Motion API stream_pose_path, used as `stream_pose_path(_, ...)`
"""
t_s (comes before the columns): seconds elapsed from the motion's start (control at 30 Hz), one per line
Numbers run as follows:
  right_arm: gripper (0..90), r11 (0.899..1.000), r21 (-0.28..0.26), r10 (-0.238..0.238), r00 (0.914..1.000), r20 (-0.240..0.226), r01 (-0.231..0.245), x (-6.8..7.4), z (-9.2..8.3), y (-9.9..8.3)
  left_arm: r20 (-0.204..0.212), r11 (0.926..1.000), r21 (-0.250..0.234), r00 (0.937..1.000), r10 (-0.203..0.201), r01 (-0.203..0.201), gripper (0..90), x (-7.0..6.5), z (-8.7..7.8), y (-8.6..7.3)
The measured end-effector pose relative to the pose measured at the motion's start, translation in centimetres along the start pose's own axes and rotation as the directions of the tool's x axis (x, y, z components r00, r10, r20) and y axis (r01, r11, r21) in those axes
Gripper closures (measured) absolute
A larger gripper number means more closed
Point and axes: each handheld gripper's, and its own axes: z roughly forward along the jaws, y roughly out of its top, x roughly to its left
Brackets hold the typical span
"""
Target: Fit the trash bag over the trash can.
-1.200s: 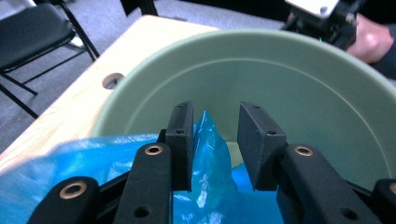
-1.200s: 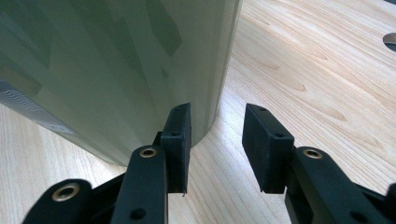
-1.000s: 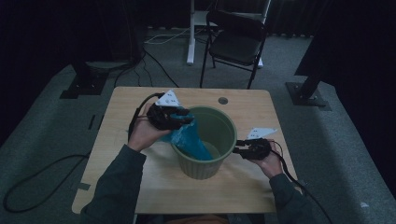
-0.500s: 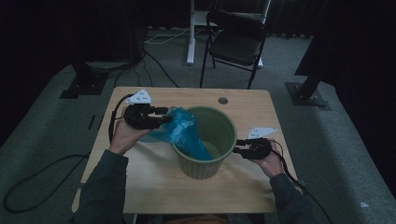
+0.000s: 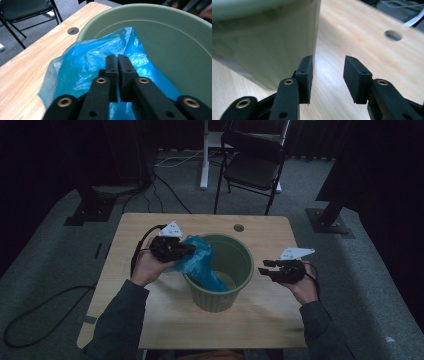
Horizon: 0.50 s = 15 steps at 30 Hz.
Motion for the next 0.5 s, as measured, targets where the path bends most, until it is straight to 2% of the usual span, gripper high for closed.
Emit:
stream_pose_path(0.13, 59.6, 0.999, -0.029, -0.018, 0.9996, 0.02, 0.019, -0.1, -1.8, 1.7, -0.011, 0.9998, -0.015, 0.9999, 0.011, -0.012, 89.5, -0.3, 0.0, 0.5)
stream_pose_path(0.23, 58.2, 0.998, -0.047, -0.036, 0.999, 0.025, 0.038, 0.1, -2.6, 2.9, -0.045, 0.9999, -0.016, 0.999, 0.003, -0.004, 87.7, -0.2, -0.2, 0.6)
stream_pose_path(0.3, 56.1, 0.997, -0.053, -0.049, 0.9983, 0.031, 0.05, 0.3, -2.8, 3.5, -0.075, 0.9998, -0.016, 0.997, -0.016, 0.015, 75.9, 0.1, -0.4, 0.5)
stream_pose_path(0.37, 54.8, 0.997, -0.055, -0.059, 0.9977, 0.033, 0.06, 0.5, -2.9, 3.9, -0.116, 0.9991, -0.012, 0.9924, -0.042, 0.041, 64.9, 0.5, -0.5, 0.3)
stream_pose_path(0.43, 53.6, 0.996, -0.053, -0.068, 0.9971, 0.035, 0.07, 0.6, -2.8, 4.2, -0.127, 0.9977, 0.0, 0.9896, -0.067, 0.067, 58.1, 0.9, -0.4, 0.0)
stream_pose_path(0.5, 52.9, 0.996, -0.051, -0.071, 0.9968, 0.036, 0.072, 0.7, -2.7, 4.4, -0.115, 0.996, 0.004, 0.9895, -0.088, 0.089, 53.1, 1.2, -0.2, -0.4)
